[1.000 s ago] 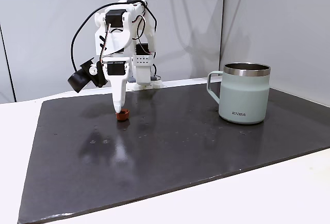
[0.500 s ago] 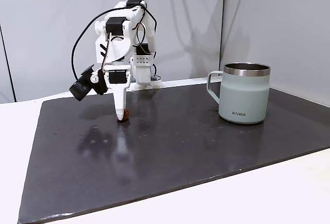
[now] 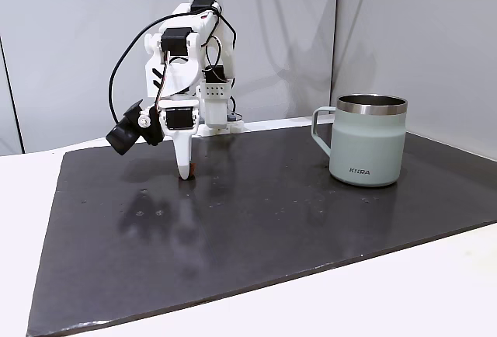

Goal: Grasp a cube and put it in the cup.

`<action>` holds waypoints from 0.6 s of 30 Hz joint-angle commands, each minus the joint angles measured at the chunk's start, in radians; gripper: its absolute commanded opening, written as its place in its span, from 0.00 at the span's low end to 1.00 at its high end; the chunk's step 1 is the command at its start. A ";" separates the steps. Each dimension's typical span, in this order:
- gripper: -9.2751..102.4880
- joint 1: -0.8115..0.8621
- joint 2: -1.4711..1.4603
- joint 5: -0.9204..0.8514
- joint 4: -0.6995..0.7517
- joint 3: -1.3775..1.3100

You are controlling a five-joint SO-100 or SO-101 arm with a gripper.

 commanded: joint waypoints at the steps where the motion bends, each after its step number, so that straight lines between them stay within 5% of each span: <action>1: 0.11 0.000 0.009 -0.006 -0.009 -0.029; 18: 0.10 -0.063 0.259 0.087 0.341 -0.336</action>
